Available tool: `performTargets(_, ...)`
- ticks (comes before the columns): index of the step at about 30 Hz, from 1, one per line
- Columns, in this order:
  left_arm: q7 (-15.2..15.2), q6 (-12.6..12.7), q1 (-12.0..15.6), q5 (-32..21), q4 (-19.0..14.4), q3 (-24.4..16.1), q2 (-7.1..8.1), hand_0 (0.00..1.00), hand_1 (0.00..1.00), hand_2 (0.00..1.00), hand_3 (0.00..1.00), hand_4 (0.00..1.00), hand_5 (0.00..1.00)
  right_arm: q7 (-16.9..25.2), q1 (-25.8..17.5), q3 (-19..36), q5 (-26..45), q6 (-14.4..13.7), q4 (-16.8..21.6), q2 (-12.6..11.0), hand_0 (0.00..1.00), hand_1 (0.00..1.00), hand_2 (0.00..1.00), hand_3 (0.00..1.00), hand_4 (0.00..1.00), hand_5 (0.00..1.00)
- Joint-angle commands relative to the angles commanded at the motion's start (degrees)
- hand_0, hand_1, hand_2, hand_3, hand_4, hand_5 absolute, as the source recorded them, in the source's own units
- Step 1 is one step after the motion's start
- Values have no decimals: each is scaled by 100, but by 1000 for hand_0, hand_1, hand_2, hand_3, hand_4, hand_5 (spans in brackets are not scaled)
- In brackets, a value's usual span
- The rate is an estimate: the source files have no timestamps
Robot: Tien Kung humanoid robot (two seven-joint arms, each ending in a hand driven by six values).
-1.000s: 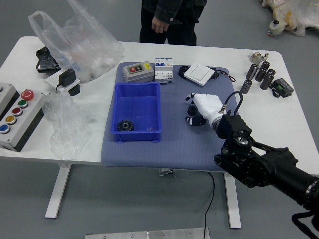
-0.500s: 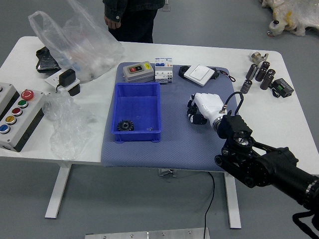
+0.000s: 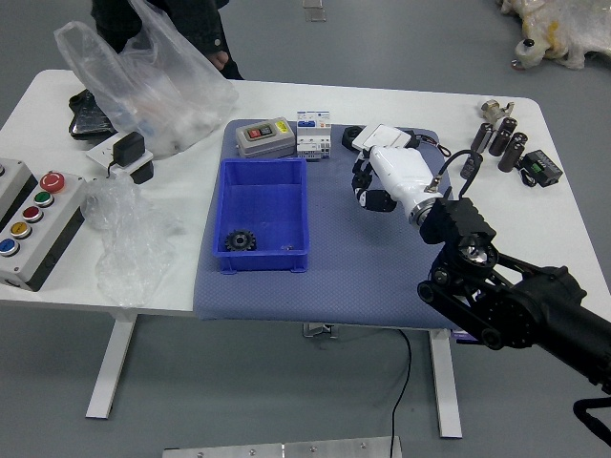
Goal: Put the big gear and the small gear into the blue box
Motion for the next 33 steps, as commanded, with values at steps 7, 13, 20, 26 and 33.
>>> performTargets(7, 10, -2, 2, 27, 0, -10, 3, 622, 523, 517, 659, 694, 273, 471, 242, -620, 466, -222, 606, 231, 505, 558, 412, 484, 430, 2)
performTargets(13, 15, -3, -16, 34, 0, -6, 7, 622, 522, 516, 659, 694, 274, 446, 466, -1199, 190, 153, 331, 496, 627, 605, 539, 505, 481, 2)
performTargets(20, 31, -2, 8, 42, 0, -14, -2, 622, 524, 515, 659, 694, 273, 374, 489, -1337, 107, 317, 177, 569, 679, 669, 635, 522, 429, 2)
performTargets(26, 21, -3, -6, 41, 0, -9, 0, 622, 522, 515, 659, 694, 273, 396, 511, -1387, 102, 325, 178, 579, 713, 705, 680, 539, 413, 2)
performTargets(33, 25, -4, -4, 53, 0, -22, 0, 622, 522, 514, 659, 694, 275, 386, 499, -1353, 79, 343, 172, 579, 830, 863, 908, 920, 608, 103)
